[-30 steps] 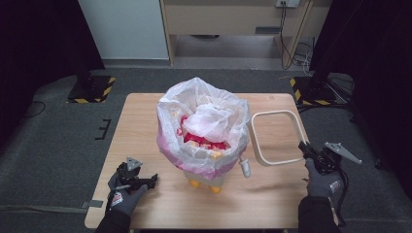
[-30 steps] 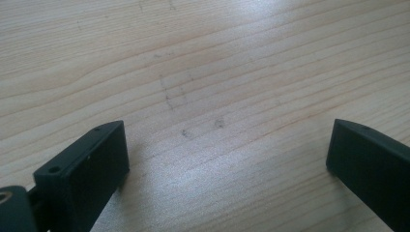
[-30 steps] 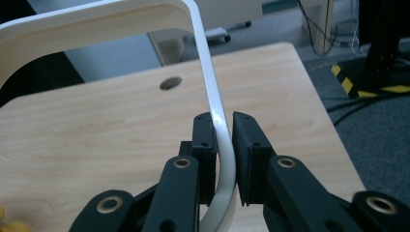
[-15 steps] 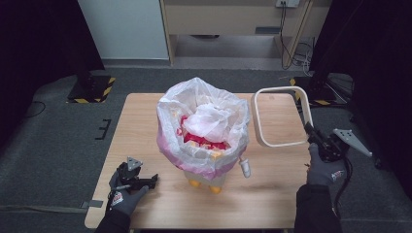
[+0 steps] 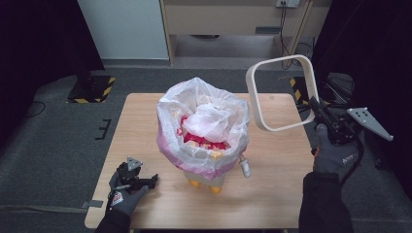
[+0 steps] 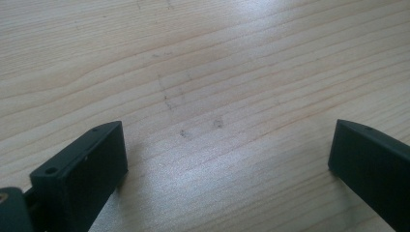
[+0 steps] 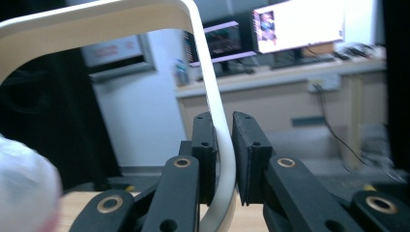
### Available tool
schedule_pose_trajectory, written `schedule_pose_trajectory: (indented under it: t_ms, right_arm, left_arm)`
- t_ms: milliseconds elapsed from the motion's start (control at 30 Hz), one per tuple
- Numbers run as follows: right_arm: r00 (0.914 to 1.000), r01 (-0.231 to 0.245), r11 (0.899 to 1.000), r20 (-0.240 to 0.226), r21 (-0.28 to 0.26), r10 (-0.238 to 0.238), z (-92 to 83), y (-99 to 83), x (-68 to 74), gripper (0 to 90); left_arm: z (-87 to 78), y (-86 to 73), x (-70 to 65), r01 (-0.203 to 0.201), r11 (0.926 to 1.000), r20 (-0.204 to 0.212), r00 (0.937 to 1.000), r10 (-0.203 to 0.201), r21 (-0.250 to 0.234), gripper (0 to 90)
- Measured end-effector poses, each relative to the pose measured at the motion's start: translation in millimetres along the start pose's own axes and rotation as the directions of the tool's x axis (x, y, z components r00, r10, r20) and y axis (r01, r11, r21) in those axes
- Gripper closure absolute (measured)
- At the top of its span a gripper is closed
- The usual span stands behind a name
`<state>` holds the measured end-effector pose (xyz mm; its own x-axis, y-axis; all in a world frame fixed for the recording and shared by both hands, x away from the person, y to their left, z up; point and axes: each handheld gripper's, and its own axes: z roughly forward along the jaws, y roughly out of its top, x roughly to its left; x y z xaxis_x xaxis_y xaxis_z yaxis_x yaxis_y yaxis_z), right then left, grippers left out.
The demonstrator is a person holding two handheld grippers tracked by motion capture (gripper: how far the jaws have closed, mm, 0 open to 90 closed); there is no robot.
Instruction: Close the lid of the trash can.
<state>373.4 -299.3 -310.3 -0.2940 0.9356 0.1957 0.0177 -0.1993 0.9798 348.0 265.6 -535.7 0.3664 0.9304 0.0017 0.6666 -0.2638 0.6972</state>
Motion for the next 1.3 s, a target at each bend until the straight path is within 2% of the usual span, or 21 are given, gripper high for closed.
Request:
schedule_pose_trajectory:
  t_ms: [100, 167, 333, 433, 500, 533, 667, 733, 800, 867, 933, 1000, 1067, 1133, 1233, 1267, 1300]
  right_arm:
    - [0.9981, 0.011, 1.000, -0.061, -0.019, -0.012, 5.0, 10.8, 9.9, 80.6]
    - [0.9933, 0.025, 0.999, -0.112, -0.024, -0.027, 8.9, 16.2, 16.6, 80.6]
    - [0.9724, 0.066, 0.998, -0.224, -0.007, -0.066, 20.0, 23.7, 31.0, 80.5]
    - [0.9553, 0.079, 0.997, -0.286, 0.000, -0.076, 27.2, 25.5, 38.4, 80.5]
    - [0.9371, 0.080, 0.997, -0.341, 0.005, -0.074, 32.4, 26.7, 42.6, 80.6]
    - [0.9253, 0.078, 0.997, -0.373, 0.008, -0.069, 34.9, 27.5, 44.6, 80.6]
    - [0.8705, 0.102, 0.994, -0.487, 0.032, -0.074, 45.4, 32.3, 54.4, 80.6]
    - [0.8510, 0.123, 0.991, -0.519, 0.043, -0.083, 49.9, 34.4, 61.4, 80.5]
    - [0.8356, 0.142, 0.989, -0.542, 0.052, -0.091, 54.3, 35.7, 68.6, 80.5]
    - [0.8171, 0.153, 0.986, -0.570, 0.064, -0.089, 58.9, 36.0, 75.5, 80.3]
    - [0.7901, 0.164, 0.983, -0.608, 0.087, -0.078, 64.6, 34.6, 81.4, 80.3]
    - [0.7671, 0.181, 0.976, -0.639, 0.123, -0.062, 70.7, 31.6, 86.6, 80.3]
    - [0.7582, 0.212, 0.966, -0.648, 0.145, -0.069, 75.5, 28.1, 90.7, 80.4]
    - [0.7561, 0.234, 0.958, -0.650, 0.165, -0.073, 79.3, 24.7, 93.5, 80.7]
    - [0.7465, 0.245, 0.951, -0.663, 0.191, -0.059, 84.6, 21.1, 96.0, 80.9]
    - [0.7409, 0.251, 0.946, -0.670, 0.203, -0.053, 86.3, 20.5, 97.1, 80.9]
    - [0.7395, 0.262, 0.942, -0.671, 0.208, -0.058, 87.5, 20.0, 98.8, 80.9]
  left_arm:
    - [-0.1, 0.0, 0.1, 0.002, 1.0000, 0.001, 1.0000, -0.002, -0.001, 0.0]
    - [-0.3, -0.1, 0.3, 0.004, 1.0000, 0.000, 1.0000, -0.004, -0.002, 0.0]
    - [-1.1, -0.5, 1.0, 0.005, 1.0000, -0.001, 1.0000, -0.005, -0.006, 1.5]
    - [-1.5, -0.7, 1.4, 0.007, 0.9999, -0.001, 1.0000, -0.007, -0.010, 2.7]
    - [-1.7, -0.9, 1.9, 0.006, 0.9999, -0.001, 1.0000, -0.006, -0.013, 3.7]
    - [-2.1, -1.0, 2.4, 0.005, 0.9999, 0.000, 1.0000, -0.005, -0.014, 4.3]
    - [-3.7, -1.9, 4.8, 0.008, 0.9996, -0.001, 1.0000, -0.008, -0.028, 9.3]
    - [-5.4, -2.3, 6.7, 0.026, 0.9989, 0.000, 0.9997, -0.026, -0.038, 14.1]
    - [-7.4, -2.3, 9.5, 0.053, 0.9976, 0.009, 0.9986, -0.053, -0.044, 18.3]
    - [-10.1, -1.4, 11.5, 0.062, 0.9968, 0.002, 0.9981, -0.062, -0.050, 21.6]
    - [-14.3, 0.9, 13.6, 0.068, 0.9949, 0.002, 0.9976, -0.069, -0.075, 22.7]
    - [-20.4, 3.9, 15.4, 0.090, 0.9892, -0.004, 0.9959, -0.091, -0.116, 23.2]
    - [-27.7, 7.0, 17.1, 0.114, 0.9792, -0.005, 0.9932, -0.116, -0.168, 23.8]
    - [-35.8, 9.7, 19.5, 0.126, 0.9688, -0.006, 0.9914, -0.130, -0.213, 23.9]
    - [-46.5, 13.7, 22.4, 0.155, 0.9455, -0.010, 0.9863, -0.165, -0.286, 24.4]
    - [-49.6, 14.5, 23.5, 0.161, 0.9400, -0.008, 0.9852, -0.171, -0.301, 24.4]
    - [-51.7, 14.8, 24.1, 0.166, 0.9351, -0.007, 0.9842, -0.177, -0.313, 24.4]
